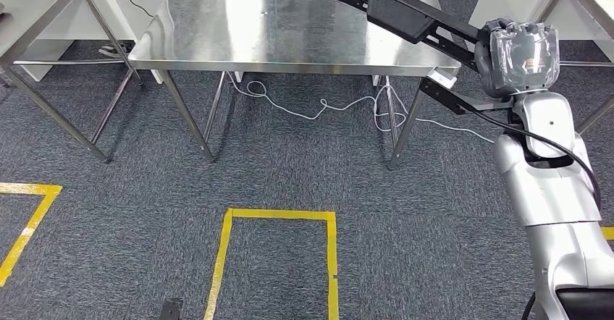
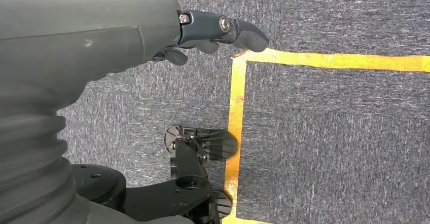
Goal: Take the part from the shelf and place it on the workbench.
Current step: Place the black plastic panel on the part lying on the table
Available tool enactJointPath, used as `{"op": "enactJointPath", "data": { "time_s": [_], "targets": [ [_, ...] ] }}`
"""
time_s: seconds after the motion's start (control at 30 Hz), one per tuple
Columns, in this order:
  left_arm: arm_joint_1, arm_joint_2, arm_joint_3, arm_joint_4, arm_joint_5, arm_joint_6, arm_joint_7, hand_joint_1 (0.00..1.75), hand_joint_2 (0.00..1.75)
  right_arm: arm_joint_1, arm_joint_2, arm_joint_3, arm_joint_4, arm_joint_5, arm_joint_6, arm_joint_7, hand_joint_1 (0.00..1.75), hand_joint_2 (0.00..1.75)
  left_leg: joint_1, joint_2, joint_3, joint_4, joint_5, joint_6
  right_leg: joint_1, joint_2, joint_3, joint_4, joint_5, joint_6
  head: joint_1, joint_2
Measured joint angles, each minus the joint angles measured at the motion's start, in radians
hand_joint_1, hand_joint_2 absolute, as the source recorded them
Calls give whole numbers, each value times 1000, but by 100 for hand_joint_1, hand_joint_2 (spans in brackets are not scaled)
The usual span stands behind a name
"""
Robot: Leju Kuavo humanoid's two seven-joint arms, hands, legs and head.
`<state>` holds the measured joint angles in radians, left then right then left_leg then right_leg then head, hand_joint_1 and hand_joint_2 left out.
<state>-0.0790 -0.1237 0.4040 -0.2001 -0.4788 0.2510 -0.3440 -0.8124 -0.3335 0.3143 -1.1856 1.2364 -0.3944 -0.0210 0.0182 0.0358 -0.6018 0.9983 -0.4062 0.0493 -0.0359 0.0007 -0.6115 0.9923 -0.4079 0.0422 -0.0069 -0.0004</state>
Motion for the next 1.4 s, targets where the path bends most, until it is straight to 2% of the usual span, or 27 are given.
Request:
{"op": "enactJointPath", "data": {
  "time_s": [0.1, 0.23, 0.3, 0.63, 1.2, 1.3, 1.4],
  "targets": [
    [0, -1, 1, 0, 0, 0, 0, 0, 175, 0, 0, 0, 2, 0, 0, 0, 175, 175, 2, 0, -2, -2, 4, -13, 4, 0, -2, 0, 2, -4, 0, 0],
    [0, -1, 3, 0, 0, 0, -2, 0, 175, 0, 0, 0, 5, 5, 0, 1, 175, 175, 5, 0, -4, -3, 6, -41, 7, -1, -6, 1, 4, -8, 1, 0],
    [0, -1, 4, 0, 0, 0, -3, 0, 175, 0, 0, 0, 6, 8, -1, 2, 175, 175, 4, 0, -7, -3, 7, -47, 7, -1, -7, 1, 4, -8, 1, 0],
    [0, -1, 6, 0, 1, 0, -3, 0, 175, 2, 4, 1, 11, 18, -3, 6, 175, 175, -10, -1, -12, 0, 8, -47, 7, -2, -8, 1, 7, -4, 1, 0],
    [0, -1, 9, 0, 6, -51, -40, 0, 175, 6, 7, 0, 42, 15, -3, 7, 175, 175, -18, -1, -15, 4, 7, -41, 6, -2, -12, 1, 9, -1, 1, 0],
    [0, -1, 9, 0, 0, -43, -37, 0, 175, 4, 11, -1, 58, -33, 9, -28, 175, 175, -18, -1, -16, 4, 7, -41, 6, -2, -12, 1, 9, -1, 1, 0],
    [0, -1, 10, 0, -9, -42, -34, 0, 175, -10, 30, -2, 121, -126, 24, -115, 175, 175, -17, -1, -16, 4, 7, -40, 6, -2, -12, 1, 9, -1, 1, 0]
  ]
}}
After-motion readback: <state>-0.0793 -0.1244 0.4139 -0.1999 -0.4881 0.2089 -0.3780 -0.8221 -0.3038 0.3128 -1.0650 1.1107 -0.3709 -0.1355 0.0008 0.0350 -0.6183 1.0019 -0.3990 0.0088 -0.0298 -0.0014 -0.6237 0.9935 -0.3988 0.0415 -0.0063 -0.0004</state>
